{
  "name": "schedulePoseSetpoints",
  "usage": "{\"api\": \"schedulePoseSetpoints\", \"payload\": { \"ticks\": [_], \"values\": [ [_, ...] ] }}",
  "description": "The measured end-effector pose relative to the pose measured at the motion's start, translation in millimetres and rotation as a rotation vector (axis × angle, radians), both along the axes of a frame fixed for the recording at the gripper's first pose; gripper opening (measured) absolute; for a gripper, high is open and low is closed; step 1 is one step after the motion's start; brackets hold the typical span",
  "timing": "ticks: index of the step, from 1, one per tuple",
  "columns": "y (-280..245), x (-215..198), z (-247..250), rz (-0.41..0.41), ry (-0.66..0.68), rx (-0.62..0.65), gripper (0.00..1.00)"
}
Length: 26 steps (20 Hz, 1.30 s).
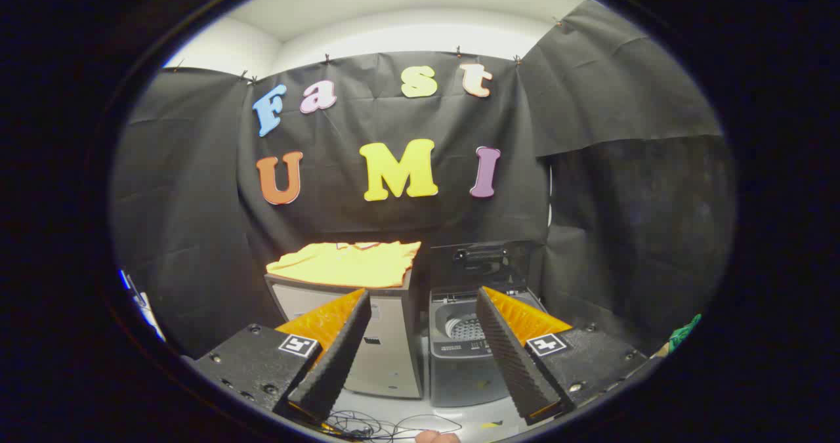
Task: Put the clothes into the washing machine and then close the washing machine lid.
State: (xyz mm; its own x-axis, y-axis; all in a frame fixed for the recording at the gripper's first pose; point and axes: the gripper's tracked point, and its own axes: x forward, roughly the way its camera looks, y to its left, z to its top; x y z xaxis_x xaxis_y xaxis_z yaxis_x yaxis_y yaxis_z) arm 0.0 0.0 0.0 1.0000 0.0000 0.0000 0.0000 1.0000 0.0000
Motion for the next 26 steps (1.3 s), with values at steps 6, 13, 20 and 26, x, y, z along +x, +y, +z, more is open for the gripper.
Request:
{"api": "schedulePoseSetpoints", "payload": {
  "ticks": [6, 13, 20, 26],
  "values": [
    [0.9, 3.8, 0.6, 0.007, 0.003, -0.007, 1.0],
    [-1.3, 4.1, -3.8, 0.007, 0.023, 0.001, 1.0],
    [2.8, 2.5, 4.3, 0.048, -0.003, 0.008, 1.0],
    [17.5, 7.2, 6.5, 0.112, 0.02, 0.0, 1.0]
  ]
}}
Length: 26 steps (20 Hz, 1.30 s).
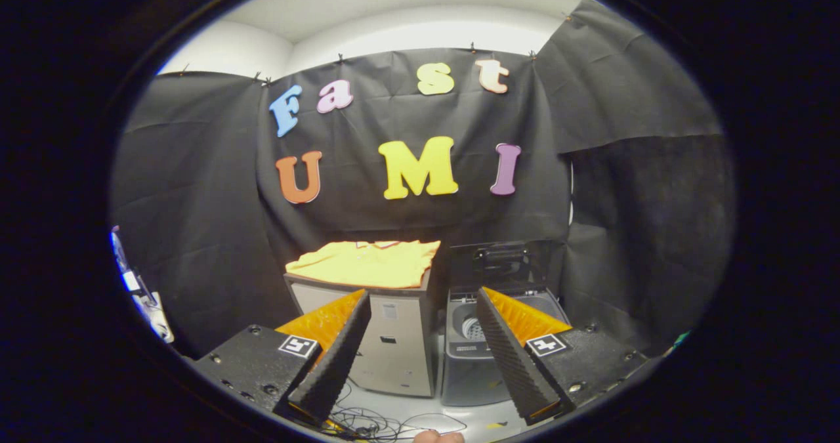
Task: Put the clothes into the washing machine and then close the washing machine lid.
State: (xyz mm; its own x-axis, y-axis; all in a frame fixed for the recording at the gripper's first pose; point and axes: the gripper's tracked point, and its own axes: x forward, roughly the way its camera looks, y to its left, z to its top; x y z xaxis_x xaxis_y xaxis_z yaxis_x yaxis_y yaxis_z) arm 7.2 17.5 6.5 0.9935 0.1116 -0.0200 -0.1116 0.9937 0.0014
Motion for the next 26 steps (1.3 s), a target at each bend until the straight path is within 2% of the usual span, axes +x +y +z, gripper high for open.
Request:
{"api": "schedulePoseSetpoints", "payload": {
  "ticks": [5, 16, 19, 23, 26],
  "values": [
    [25.0, 44.8, 18.2, 0.057, 0.01, 0.008, 1.0],
    [121.4, 206.4, 48.9, 0.154, 0.071, -0.054, 1.0],
    [150.3, 248.5, 40.5, 0.176, 0.128, -0.054, 1.0],
    [178.1, 307.0, 21.1, 0.163, 0.189, -0.118, 1.0],
    [193.3, 338.3, 1.8, 0.169, 0.26, -0.119, 1.0]
  ]
}}
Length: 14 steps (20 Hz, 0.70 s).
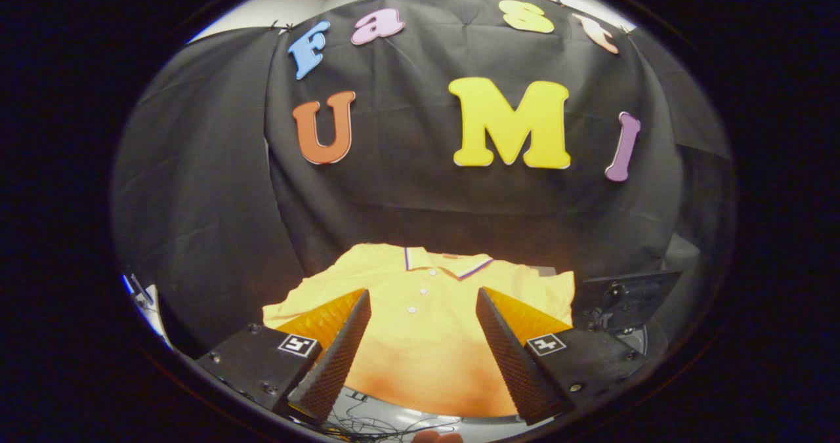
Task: Put the clothes into the washing machine and then close the washing machine lid.
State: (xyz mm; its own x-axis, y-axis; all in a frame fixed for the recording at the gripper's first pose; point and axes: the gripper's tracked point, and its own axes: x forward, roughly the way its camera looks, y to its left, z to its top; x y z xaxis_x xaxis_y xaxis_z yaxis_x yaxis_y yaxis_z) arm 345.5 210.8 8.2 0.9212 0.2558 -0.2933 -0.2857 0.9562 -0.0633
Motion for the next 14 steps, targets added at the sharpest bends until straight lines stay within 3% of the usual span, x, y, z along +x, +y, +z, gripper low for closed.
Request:
{"api": "schedulePoseSetpoints", "payload": {
  "ticks": [7, 14],
  "values": [
    [12.1, 41.7, -33.4, -0.067, 0.095, -0.049, 1.0],
    [22.1, 49.3, -56.0, -0.083, 0.162, -0.046, 1.0]
  ]
}}
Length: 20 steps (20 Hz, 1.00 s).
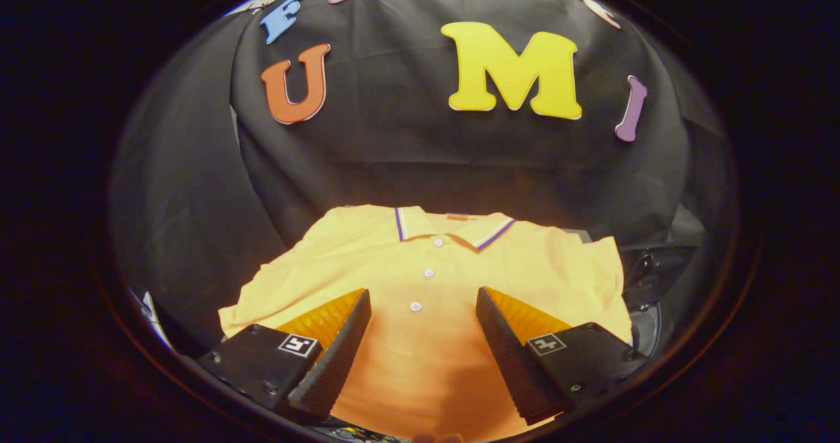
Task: Put the clothes into the washing machine and then close the washing machine lid.
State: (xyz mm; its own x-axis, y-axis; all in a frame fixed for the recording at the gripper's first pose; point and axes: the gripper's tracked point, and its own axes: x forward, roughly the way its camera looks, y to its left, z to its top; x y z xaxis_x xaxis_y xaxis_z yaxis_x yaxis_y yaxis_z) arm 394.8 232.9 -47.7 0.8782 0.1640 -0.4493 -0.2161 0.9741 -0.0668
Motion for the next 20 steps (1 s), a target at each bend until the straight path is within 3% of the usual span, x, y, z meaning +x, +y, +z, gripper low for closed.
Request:
{"api": "schedulePoseSetpoints", "payload": {
  "ticks": [13, 15, 17, 18, 20],
  "values": [
    [2.4, -4.7, -14.8, 0.034, 0.024, -0.035, 1.0],
    [5.9, -8.5, -14.8, 0.076, 0.021, -0.045, 0.9],
    [3.7, -5.0, -13.8, 0.086, -0.006, -0.075, 0.4],
    [1.7, -6.2, -14.1, 0.085, -0.015, -0.088, 0.2],
    [0.1, -11.0, -12.5, 0.086, -0.004, -0.113, 0.05]
  ]
}}
